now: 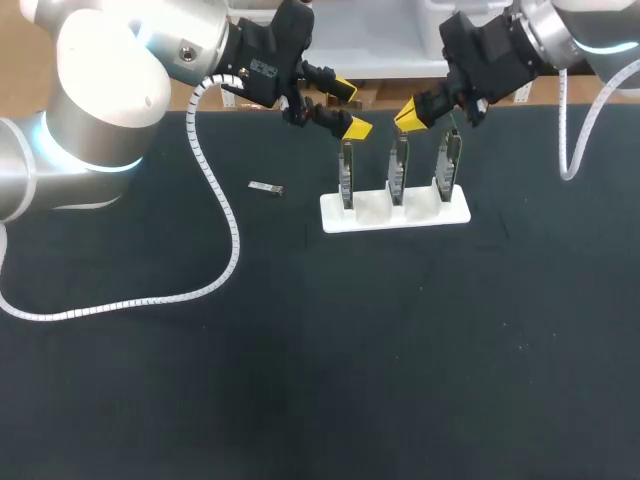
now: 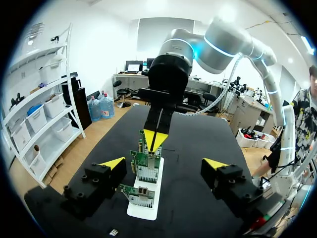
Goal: Pick up the optical module with the left hand, and insert it into the network port with the right hand.
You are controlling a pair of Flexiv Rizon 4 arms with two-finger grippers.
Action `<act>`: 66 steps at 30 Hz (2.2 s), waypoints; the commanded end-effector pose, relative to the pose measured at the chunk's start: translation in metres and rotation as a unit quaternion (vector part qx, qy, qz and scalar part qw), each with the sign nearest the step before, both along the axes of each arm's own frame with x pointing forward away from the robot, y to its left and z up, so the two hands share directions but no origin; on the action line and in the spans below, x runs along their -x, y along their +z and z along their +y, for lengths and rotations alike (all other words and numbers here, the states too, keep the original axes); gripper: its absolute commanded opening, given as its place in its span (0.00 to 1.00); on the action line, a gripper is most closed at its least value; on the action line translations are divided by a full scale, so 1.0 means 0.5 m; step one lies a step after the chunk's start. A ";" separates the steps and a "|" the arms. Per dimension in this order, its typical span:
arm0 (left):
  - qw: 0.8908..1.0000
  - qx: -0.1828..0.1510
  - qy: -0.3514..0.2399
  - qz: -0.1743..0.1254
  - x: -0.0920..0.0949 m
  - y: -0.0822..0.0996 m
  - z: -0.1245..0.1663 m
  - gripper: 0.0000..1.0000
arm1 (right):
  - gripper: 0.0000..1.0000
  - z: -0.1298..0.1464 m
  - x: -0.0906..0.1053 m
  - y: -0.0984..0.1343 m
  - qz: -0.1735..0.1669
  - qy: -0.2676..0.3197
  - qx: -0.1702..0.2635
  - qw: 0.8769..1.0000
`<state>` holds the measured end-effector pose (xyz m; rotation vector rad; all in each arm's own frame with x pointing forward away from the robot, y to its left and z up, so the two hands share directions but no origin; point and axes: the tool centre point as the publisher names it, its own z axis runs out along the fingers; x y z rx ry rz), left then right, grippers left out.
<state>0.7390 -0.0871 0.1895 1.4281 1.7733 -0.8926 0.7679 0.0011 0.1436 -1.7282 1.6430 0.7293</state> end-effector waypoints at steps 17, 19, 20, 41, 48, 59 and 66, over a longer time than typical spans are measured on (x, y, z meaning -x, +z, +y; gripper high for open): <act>1.000 -0.003 0.002 0.001 0.001 0.002 -0.001 1.00 | 0.00 0.003 0.007 -0.019 0.011 0.004 0.001 1.000; 1.000 -0.003 0.002 0.001 0.001 0.002 -0.001 1.00 | 0.00 0.004 0.005 -0.009 0.006 0.006 -0.003 1.000; 1.000 -0.003 0.002 0.001 0.001 0.002 -0.001 1.00 | 0.00 0.005 0.004 -0.003 0.003 0.006 -0.006 1.000; 1.000 -0.003 0.002 0.001 0.001 0.002 -0.001 1.00 | 1.00 -0.009 -0.002 0.052 -0.024 0.036 0.002 0.999; 1.000 -0.003 0.002 0.001 0.001 0.002 -0.001 1.00 | 1.00 -0.031 -0.010 0.063 -0.025 0.038 0.009 0.999; 1.000 -0.003 0.002 0.001 0.001 0.002 -0.001 1.00 | 1.00 -0.067 -0.011 0.073 -0.016 0.056 0.028 0.998; 1.000 -0.003 0.002 0.001 0.001 0.002 -0.001 1.00 | 1.00 -0.091 -0.011 0.070 -0.011 0.049 0.036 0.998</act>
